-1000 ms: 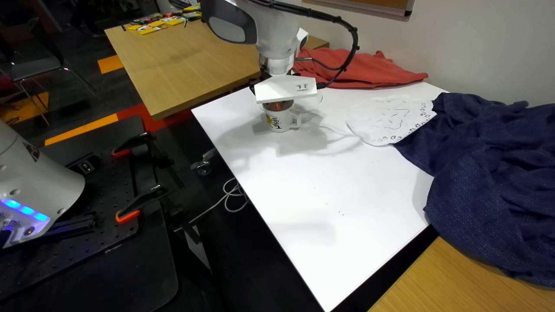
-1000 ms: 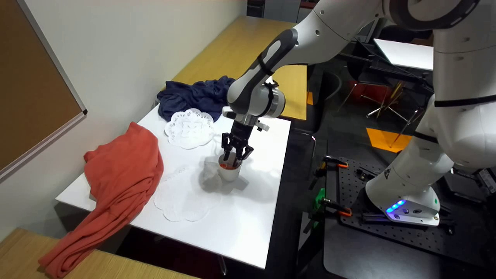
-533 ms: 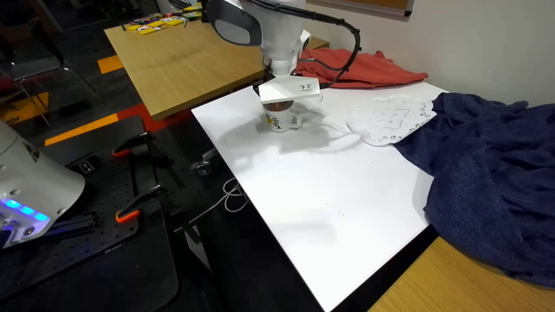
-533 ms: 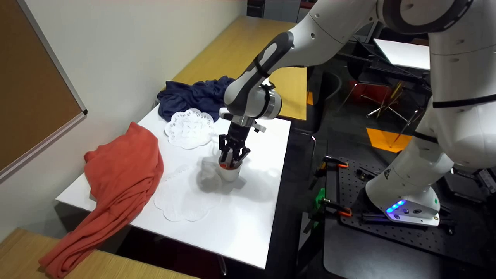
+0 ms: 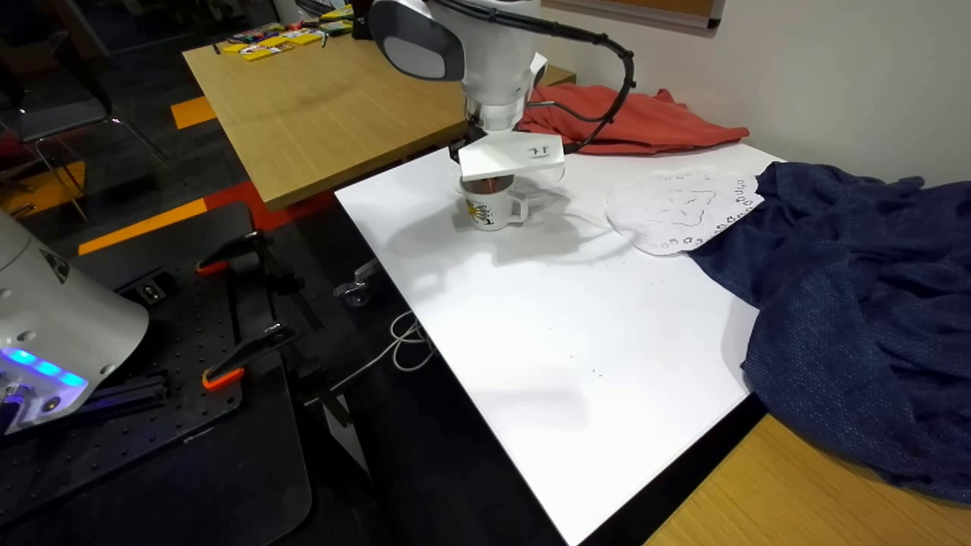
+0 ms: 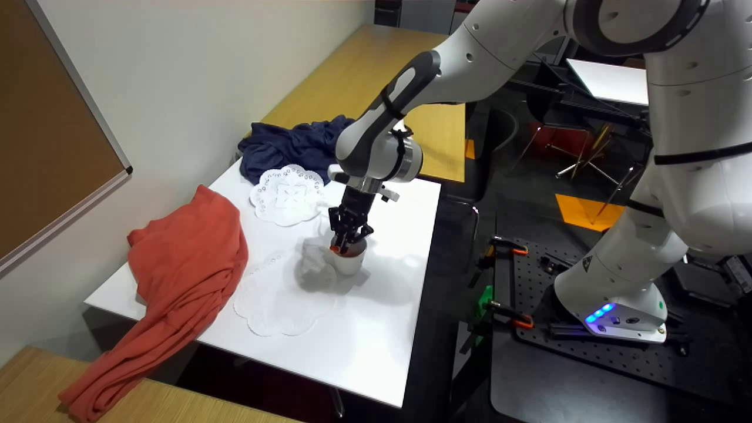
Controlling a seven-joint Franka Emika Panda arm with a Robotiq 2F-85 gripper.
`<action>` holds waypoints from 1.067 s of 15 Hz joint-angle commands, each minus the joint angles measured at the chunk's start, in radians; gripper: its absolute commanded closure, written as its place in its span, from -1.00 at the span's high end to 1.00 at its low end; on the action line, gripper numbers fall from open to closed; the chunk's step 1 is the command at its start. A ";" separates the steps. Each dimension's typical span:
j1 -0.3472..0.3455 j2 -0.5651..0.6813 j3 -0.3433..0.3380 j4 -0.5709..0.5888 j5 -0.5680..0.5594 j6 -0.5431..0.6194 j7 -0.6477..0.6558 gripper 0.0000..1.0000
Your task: Take the pen out of the cup and place it on the table
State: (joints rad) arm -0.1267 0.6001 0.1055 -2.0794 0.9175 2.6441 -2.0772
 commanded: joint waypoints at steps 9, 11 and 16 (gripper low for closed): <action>-0.011 -0.288 0.047 -0.180 0.073 0.036 -0.021 -0.91; -0.012 -0.364 0.047 -0.226 0.092 0.054 -0.019 -0.91; -0.022 -0.422 0.020 -0.220 0.179 0.141 0.026 -0.91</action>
State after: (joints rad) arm -0.1392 0.2167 0.1354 -2.2809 1.0544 2.7285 -2.0748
